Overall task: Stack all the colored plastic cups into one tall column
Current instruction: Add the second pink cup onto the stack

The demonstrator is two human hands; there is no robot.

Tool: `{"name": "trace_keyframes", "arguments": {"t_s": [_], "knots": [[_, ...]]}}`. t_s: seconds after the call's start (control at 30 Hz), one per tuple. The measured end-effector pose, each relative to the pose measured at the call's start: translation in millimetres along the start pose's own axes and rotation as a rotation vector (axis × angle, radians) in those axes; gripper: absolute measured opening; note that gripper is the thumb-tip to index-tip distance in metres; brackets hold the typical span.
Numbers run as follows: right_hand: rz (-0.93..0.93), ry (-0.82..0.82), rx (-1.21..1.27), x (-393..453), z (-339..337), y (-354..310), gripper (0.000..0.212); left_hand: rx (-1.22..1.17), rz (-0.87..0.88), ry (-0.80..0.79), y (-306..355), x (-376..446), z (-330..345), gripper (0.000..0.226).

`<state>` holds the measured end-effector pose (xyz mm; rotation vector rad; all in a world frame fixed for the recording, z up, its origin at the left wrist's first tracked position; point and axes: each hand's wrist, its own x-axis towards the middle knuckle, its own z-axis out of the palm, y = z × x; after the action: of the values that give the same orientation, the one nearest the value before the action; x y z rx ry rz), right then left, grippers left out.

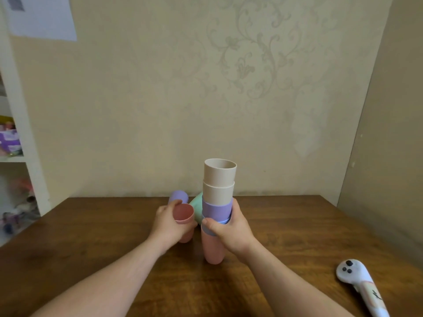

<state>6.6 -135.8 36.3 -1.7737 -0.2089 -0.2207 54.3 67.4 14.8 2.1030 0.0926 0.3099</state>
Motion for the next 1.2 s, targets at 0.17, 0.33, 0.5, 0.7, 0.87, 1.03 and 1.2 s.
{"name": "trace_keyframes", "arguments": {"t_s": [0.17, 0.33, 0.5, 0.7, 0.87, 1.03, 1.2], "knots": [[0.005, 0.002, -0.005, -2, 0, -3, 0.064, -0.273, -0.109, 0.031, -21, -20, -6, 0.114], [0.011, 0.008, -0.007, -1, 1, -3, 0.067, -0.454, -0.131, 0.151, 8, -13, -35, 0.068], [0.0, 0.013, 0.001, 0, 1, -1, 0.067, -0.927, 0.047, 0.206, 93, 4, -73, 0.046], [0.004, -0.013, -0.007, 1, 1, 0, 0.069, -0.869, 0.35, 0.048, 187, -5, -77, 0.053], [0.008, -0.002, -0.002, 0, 1, 4, 0.065, -0.495, 0.397, -0.083, 193, -15, -42, 0.062], [0.019, -0.01, 0.009, -1, 3, 5, 0.07, -0.488, 0.314, -0.102, 163, -20, -19, 0.06], [0.032, -0.011, -0.003, -1, 3, 4, 0.072, -0.491, 0.329, -0.1, 158, -28, -13, 0.064]]}}
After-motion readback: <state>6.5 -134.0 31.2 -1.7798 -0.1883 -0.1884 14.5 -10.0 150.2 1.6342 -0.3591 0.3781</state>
